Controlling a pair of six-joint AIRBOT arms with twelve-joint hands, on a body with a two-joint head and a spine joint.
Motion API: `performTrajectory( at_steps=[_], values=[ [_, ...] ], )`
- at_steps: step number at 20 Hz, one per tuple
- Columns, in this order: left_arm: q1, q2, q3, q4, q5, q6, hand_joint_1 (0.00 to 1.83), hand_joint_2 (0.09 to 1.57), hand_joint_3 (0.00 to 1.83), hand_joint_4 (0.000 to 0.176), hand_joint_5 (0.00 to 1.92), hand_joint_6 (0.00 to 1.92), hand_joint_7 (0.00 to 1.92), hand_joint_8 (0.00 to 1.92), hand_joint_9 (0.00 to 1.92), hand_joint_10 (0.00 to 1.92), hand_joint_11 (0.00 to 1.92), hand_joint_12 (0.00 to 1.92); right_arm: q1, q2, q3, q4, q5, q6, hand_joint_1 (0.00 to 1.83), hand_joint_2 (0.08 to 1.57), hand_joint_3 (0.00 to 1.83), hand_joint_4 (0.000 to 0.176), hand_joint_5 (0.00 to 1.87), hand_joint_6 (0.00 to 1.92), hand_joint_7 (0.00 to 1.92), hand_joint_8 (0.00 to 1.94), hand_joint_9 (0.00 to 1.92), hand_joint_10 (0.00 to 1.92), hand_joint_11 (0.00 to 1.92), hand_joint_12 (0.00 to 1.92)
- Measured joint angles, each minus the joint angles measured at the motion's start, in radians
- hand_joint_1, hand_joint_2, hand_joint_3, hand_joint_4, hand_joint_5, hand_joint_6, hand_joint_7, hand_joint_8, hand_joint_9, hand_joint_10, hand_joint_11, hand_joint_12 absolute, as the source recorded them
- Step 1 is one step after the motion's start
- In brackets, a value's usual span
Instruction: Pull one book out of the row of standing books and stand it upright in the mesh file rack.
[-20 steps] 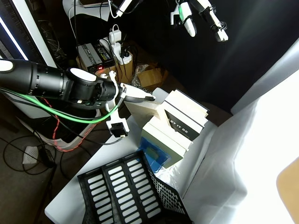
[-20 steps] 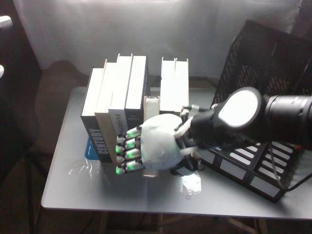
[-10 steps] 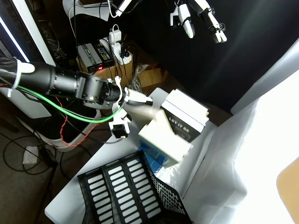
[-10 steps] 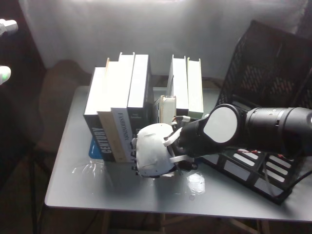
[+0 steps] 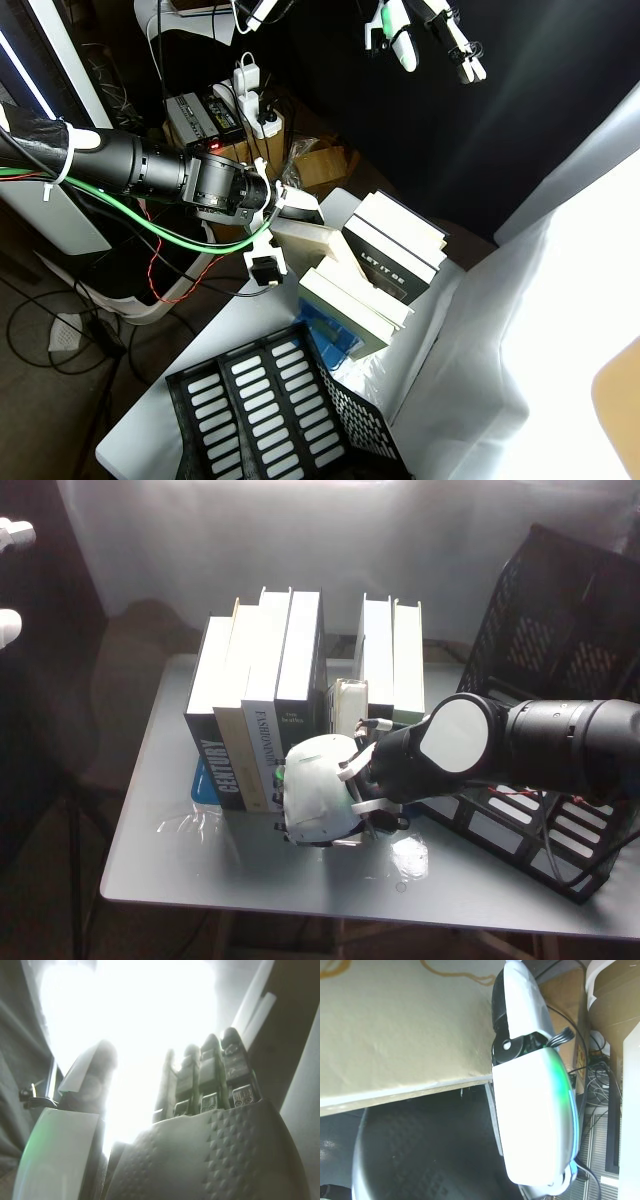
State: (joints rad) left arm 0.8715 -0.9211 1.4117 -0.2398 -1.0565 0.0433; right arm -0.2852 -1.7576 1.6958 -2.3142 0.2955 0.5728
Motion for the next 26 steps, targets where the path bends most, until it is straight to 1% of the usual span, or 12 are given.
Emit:
performTrajectory(
  at_steps=[2,4,5,7,8,9,12,14,17,22,24,26],
  values=[
    [0.000,-0.001,0.000,0.000,-0.001,0.000,0.78,1.41,0.00,0.000,0.24,0.01,0.12,0.01,0.00,0.00,0.00,0.00,0.000,0.000,0.000,0.000,0.000,0.001,1.25,1.13,0.00,0.000,0.85,1.06,1.08,1.06,0.94,1.38,0.52,1.83],
    [0.000,-0.008,0.003,-0.003,-0.003,0.000,0.82,1.39,0.00,0.000,0.26,0.01,0.14,0.01,0.02,0.01,0.00,0.00,0.000,0.000,0.002,0.001,0.001,0.003,1.27,1.09,0.00,0.000,0.96,0.87,1.16,0.94,1.00,1.32,0.58,1.79],
    [0.000,-0.010,0.003,0.001,-0.004,0.000,0.82,1.39,0.00,0.000,0.26,0.01,0.14,0.01,0.02,0.01,0.00,0.00,0.000,0.000,0.002,0.000,0.001,0.003,1.27,1.10,0.00,0.000,0.96,0.82,1.09,1.10,1.02,1.48,0.64,1.88],
    [0.000,-0.010,0.003,0.005,-0.006,0.000,0.84,1.40,0.00,0.000,0.27,0.01,0.15,0.01,0.03,0.01,0.00,0.00,0.000,0.000,0.002,-0.001,0.003,0.003,1.35,1.12,0.00,0.000,0.87,1.01,1.07,0.95,0.87,1.38,0.45,1.80],
    [0.000,-0.010,0.003,0.002,-0.007,0.000,0.83,1.40,0.00,0.000,0.27,0.01,0.15,0.01,0.02,0.01,0.00,0.00,0.000,0.000,0.002,-0.001,0.005,0.003,1.38,1.10,0.00,0.000,0.91,0.94,1.12,0.85,0.91,1.32,0.46,1.77],
    [0.000,-0.010,0.003,-0.002,-0.007,0.000,0.82,1.41,0.00,0.000,0.26,0.00,0.14,0.00,0.02,0.01,0.00,0.00,0.002,0.000,0.001,-0.003,0.009,0.003,1.29,1.09,0.00,0.000,0.95,0.90,1.17,0.86,0.97,1.26,0.52,1.75],
    [0.005,-0.010,0.003,-0.011,-0.012,0.000,0.79,1.42,0.01,0.000,0.23,0.00,0.10,0.00,0.00,0.00,0.00,0.00,0.011,0.009,-0.029,-0.019,0.023,-0.005,1.37,1.13,0.00,0.000,0.85,1.09,1.05,1.01,0.82,1.31,0.40,1.73],
    [0.005,-0.010,0.003,-0.011,-0.014,0.000,0.82,1.41,0.00,0.000,0.24,0.00,0.10,0.00,0.00,0.00,0.00,0.00,0.057,0.024,-0.066,-0.018,0.063,-0.004,1.22,1.12,0.00,0.009,0.91,1.15,1.05,0.92,0.83,1.13,0.32,1.72],
    [0.011,-0.008,-0.003,-0.016,-0.015,0.000,0.83,1.41,0.00,0.000,0.23,0.00,0.07,0.00,0.00,0.00,0.00,0.00,0.081,0.059,-0.098,-0.012,0.087,-0.009,1.20,1.15,0.00,0.000,0.83,1.25,1.00,1.00,0.77,1.09,0.24,1.71],
    [0.011,0.002,-0.006,-0.013,-0.014,0.000,0.78,1.43,0.01,0.000,0.22,0.00,0.08,0.00,0.00,0.00,0.00,0.00,0.127,0.128,-0.165,0.022,0.157,-0.011,1.21,1.12,0.00,0.032,0.95,1.08,1.02,0.95,0.80,1.18,0.34,1.71],
    [0.011,0.002,-0.006,-0.013,-0.013,0.000,0.78,1.42,0.00,0.000,0.21,0.01,0.06,0.00,0.00,0.00,0.00,0.00,0.150,0.148,-0.176,0.033,0.189,-0.010,1.22,1.11,0.00,0.007,0.93,1.07,1.07,0.90,0.83,1.21,0.39,1.71],
    [0.011,0.002,-0.006,-0.011,-0.013,0.000,0.77,1.43,0.00,0.000,0.22,0.01,0.08,0.01,0.00,0.00,0.00,0.00,0.171,0.156,-0.178,0.034,0.203,-0.008,1.23,1.11,0.00,0.000,0.91,1.10,1.08,0.90,0.84,1.27,0.48,1.77]
  ],
)
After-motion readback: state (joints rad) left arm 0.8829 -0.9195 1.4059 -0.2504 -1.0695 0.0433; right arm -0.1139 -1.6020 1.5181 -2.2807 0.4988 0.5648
